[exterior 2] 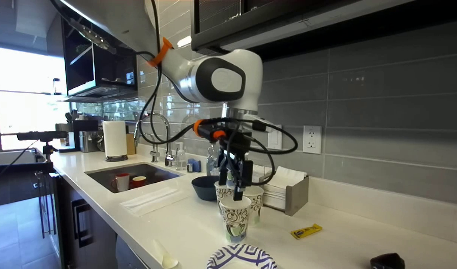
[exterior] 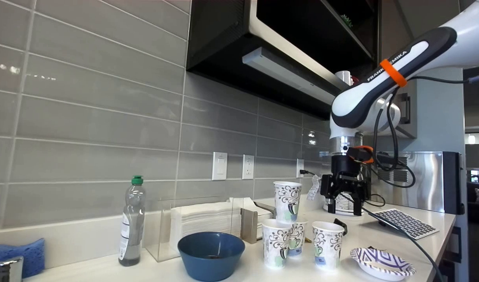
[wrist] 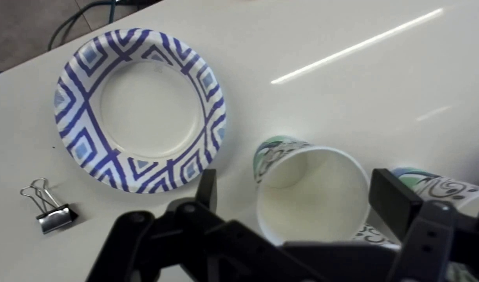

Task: Put the left cup on the furthest two cups, then stack the closest cup in the top cup

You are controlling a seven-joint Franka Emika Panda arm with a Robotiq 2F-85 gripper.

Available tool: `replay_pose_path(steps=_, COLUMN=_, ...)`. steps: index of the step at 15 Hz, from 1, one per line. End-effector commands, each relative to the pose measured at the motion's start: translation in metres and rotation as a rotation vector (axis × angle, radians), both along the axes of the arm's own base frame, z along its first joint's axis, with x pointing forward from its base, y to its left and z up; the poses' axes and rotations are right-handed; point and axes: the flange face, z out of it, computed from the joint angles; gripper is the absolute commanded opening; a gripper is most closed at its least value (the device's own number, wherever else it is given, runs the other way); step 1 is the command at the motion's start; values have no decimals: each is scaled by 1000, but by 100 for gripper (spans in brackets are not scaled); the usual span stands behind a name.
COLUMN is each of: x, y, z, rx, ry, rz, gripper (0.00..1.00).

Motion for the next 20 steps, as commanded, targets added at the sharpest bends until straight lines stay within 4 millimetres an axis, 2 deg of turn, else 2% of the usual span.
replay_pose_path(steps=1, x=7, y=-31, z=-26, rx=-22, ry=18, rz=-105, gripper=100)
replay_pose_path(steps=3, x=10, y=-41, z=-39, rx=-9, ry=19, rz=-137, gripper=100)
replay_pose_path(steps=6, x=16, y=-46, z=-54, rx=-3, ry=18, rz=-158, gripper=100)
replay_pose_path(steps=7, x=18, y=-46, z=-56, rx=-2, ry=15, rz=-167, gripper=75)
replay_pose_path(steps=8, x=19, y=-46, z=-58, rx=-3, ry=14, rz=-171, gripper=74)
replay_pose_path(steps=18, x=19, y=-50, z=-49, rx=-18, ry=-19, rz=-185, gripper=3)
replay_pose_path(steps=20, x=18, y=-50, z=-45, rx=-19, ry=-28, rz=-183, gripper=0)
